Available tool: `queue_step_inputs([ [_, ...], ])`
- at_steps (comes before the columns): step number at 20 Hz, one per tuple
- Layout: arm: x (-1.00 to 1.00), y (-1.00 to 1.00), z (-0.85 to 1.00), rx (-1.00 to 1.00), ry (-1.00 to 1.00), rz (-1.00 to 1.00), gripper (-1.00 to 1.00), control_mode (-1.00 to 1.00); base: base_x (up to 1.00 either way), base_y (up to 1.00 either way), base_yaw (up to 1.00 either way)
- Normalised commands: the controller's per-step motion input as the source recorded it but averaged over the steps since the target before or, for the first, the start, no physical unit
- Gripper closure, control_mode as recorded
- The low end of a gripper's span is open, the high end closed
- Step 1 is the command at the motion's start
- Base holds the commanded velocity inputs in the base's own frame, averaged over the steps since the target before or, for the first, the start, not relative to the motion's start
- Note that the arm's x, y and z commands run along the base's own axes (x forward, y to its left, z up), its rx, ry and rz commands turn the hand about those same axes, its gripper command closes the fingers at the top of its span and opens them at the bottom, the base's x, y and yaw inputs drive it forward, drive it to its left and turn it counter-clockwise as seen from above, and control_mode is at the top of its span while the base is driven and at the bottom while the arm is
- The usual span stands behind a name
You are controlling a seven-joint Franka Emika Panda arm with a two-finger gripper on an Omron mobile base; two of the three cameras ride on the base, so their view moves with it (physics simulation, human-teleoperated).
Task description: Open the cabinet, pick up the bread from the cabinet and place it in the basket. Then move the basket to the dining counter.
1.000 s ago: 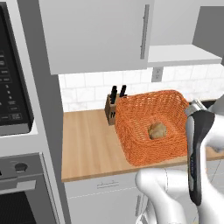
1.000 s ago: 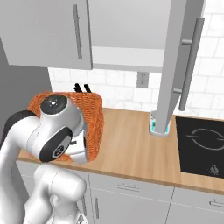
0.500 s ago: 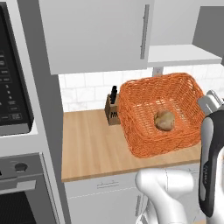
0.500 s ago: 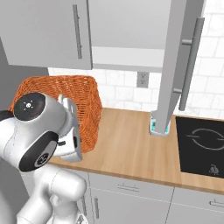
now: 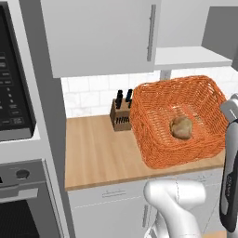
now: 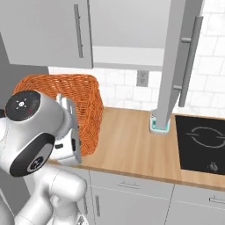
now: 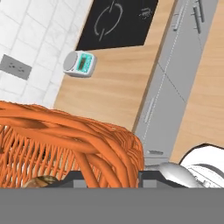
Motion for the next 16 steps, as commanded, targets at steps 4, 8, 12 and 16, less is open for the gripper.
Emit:
queue_step_inputs([
  [4,0.0,0.0,0.0,0.0,0.0,0.0,1.0,1.0,-1.0,0.43,-0.2],
  [8,0.0,0.0,0.0,0.0,0.0,0.0,1.0,1.0,-1.0,0.59,-0.15],
  [12,0.0,0.0,0.0,0.0,0.0,0.0,1.0,1.0,-0.9,0.03,-0.55],
  [16,0.0,0.0,0.0,0.0,0.0,0.0,1.0,1.0,-0.13,0.07,-0.98],
])
